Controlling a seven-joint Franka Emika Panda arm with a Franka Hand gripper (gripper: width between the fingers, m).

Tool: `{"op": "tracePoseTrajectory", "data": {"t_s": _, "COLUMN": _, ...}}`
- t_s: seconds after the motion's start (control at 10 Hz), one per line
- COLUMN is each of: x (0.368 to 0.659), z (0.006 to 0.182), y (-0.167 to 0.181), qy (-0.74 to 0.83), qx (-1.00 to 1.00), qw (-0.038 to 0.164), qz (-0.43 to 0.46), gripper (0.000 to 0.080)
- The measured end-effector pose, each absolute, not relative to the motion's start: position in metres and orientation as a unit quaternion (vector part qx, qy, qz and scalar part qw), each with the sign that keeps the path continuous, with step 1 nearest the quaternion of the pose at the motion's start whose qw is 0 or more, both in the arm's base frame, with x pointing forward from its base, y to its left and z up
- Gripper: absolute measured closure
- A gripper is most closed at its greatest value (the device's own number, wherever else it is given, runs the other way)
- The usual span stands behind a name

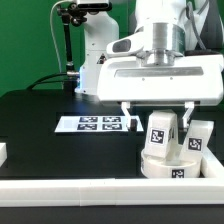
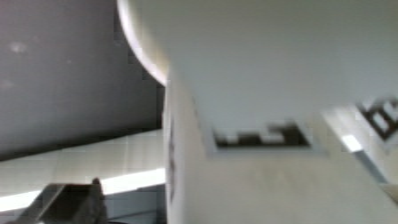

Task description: Assemble stool

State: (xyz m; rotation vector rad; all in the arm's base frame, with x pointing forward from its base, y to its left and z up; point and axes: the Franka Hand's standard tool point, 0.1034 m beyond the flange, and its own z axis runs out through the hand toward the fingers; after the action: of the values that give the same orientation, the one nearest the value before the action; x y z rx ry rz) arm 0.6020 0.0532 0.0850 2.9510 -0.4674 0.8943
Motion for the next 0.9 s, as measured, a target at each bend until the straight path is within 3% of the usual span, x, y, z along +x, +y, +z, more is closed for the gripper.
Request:
{"op": "tracePoseTrajectory", "data": {"t_s": 0.3, "x": 0.612, "z": 0.115, "y": 0.039, "qy": -0.165, "qx": 0.945, "qw": -0.003, "qz": 0.283, "gripper": 0.0151}}
{"op": "tracePoseTrajectory", "data": {"t_s": 0.9, "x": 0.609, "z": 0.109, "y": 0.038, "qy": -0.169, "qx": 0.954, "qw": -0.007, "qz": 0.249, "gripper": 0.0151}}
